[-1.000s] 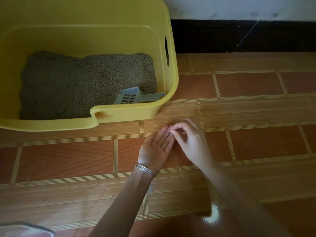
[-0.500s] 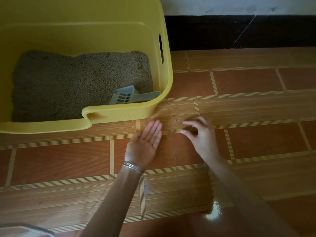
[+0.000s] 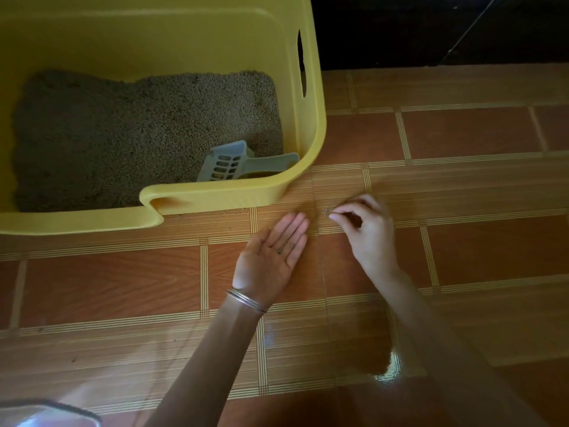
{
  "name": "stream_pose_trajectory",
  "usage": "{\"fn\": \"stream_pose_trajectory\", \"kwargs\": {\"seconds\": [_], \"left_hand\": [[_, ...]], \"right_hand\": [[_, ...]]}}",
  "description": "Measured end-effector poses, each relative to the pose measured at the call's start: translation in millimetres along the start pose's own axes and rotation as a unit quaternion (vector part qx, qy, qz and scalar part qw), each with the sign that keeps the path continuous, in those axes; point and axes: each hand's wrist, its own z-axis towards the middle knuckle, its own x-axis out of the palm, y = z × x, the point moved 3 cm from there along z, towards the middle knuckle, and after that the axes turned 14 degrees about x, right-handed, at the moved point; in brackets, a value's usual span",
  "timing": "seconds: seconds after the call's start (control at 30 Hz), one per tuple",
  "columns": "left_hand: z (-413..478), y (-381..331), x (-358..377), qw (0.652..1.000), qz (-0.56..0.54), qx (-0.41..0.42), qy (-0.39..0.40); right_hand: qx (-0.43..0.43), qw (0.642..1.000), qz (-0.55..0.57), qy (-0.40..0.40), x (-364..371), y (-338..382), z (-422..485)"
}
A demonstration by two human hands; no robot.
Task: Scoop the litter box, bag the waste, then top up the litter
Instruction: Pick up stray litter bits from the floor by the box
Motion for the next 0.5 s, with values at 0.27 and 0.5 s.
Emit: {"fn": "stream_pose_trajectory", "kwargs": {"seconds": [0.27,0.5], "left_hand": [[-1.2,0.4,3.9,1.000,0.002,0.001,-0.004],[1.2,7.5,7.5,1.000,0.023,-0.012,-0.012]], "right_hand": [[-0.007,0.999,-0.048,0.004,-1.6,12.3,-8.1],[-0.064,0.992,0.091,0.064,-13.4,55.6,-33.7]]}}
